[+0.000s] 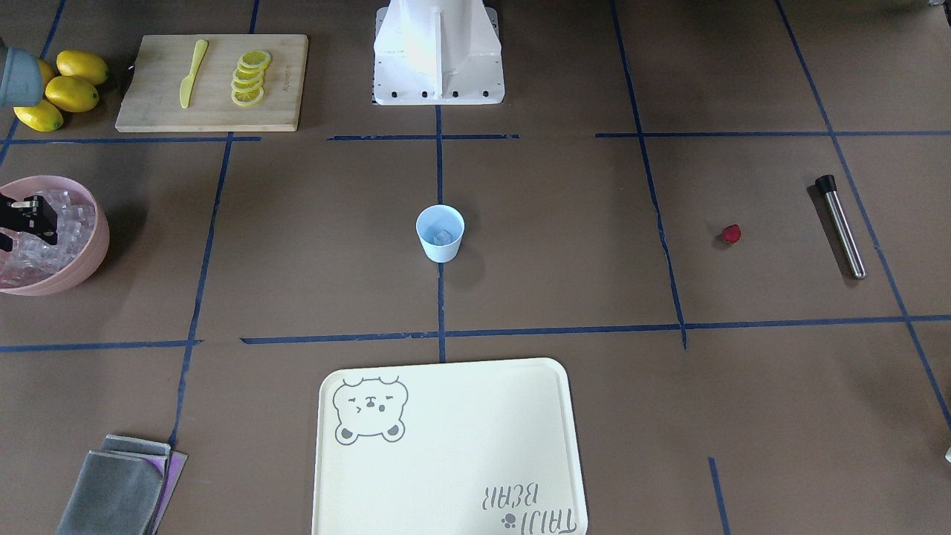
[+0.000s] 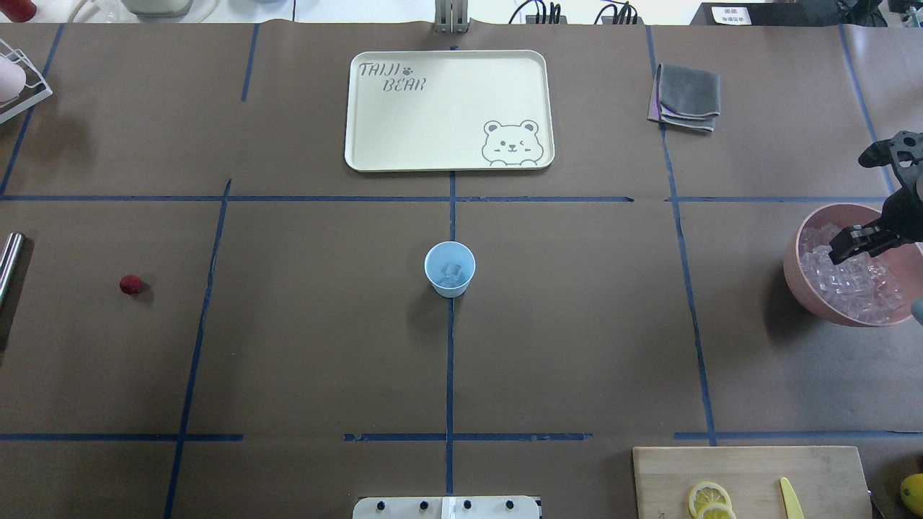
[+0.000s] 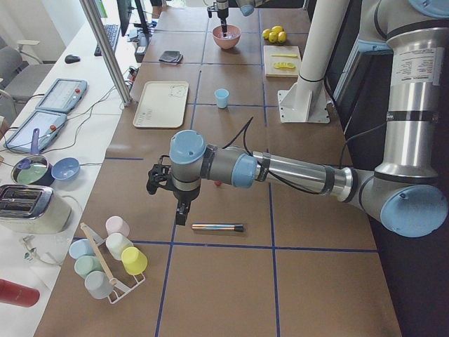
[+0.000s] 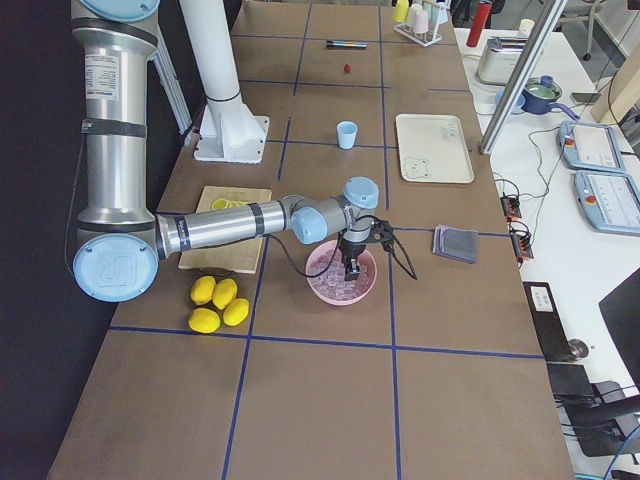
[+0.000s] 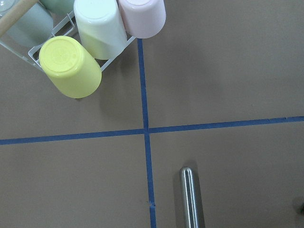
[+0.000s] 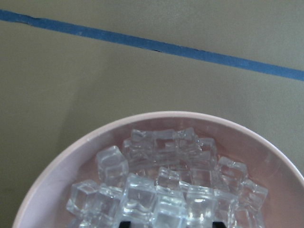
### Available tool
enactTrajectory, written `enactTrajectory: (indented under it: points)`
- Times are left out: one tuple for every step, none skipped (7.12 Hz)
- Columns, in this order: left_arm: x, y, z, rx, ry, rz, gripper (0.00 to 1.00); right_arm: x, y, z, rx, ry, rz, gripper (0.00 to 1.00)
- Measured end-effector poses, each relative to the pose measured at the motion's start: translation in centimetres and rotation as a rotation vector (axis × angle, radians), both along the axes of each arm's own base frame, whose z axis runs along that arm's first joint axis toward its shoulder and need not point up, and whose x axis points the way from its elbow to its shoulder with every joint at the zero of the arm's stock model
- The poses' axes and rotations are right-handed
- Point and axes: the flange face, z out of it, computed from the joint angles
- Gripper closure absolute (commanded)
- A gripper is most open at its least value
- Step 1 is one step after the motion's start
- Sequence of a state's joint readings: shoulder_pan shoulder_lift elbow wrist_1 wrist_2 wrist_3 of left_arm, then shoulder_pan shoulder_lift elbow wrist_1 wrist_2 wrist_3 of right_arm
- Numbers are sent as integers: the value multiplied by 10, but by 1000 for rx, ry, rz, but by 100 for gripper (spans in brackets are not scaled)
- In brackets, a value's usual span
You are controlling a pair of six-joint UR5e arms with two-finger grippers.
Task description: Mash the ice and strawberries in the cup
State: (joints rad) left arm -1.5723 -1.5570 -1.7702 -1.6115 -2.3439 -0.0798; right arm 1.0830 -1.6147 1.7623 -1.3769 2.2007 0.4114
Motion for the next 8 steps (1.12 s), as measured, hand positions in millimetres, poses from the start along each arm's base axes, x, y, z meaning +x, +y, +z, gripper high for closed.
enactTrajectory:
  points:
    - [0, 0, 0, 1, 0, 0, 0, -1, -2, -2, 2, -2, 1, 38]
    - [0, 0, -1, 1, 0, 0, 0, -1, -2, -2, 5, 1, 2, 39]
    - [0, 0, -1, 2, 0, 0, 0, -1, -3, -2, 8, 7, 5, 39]
    - [0, 0, -1, 3, 0, 0, 0, 0, -4, -2, 12, 13, 7, 39]
    - [0, 0, -2, 4, 0, 0, 0, 0, -5, -2, 15, 17, 9, 40]
    - [0, 0, -3, 5, 0, 1, 0, 0, -5, -2, 17, 21, 11, 43]
    - [0, 0, -3, 5, 0, 0, 0, 0, -5, -2, 19, 22, 11, 52]
    - [0, 0, -3, 6, 0, 0, 0, 0, -5, -2, 19, 23, 12, 70]
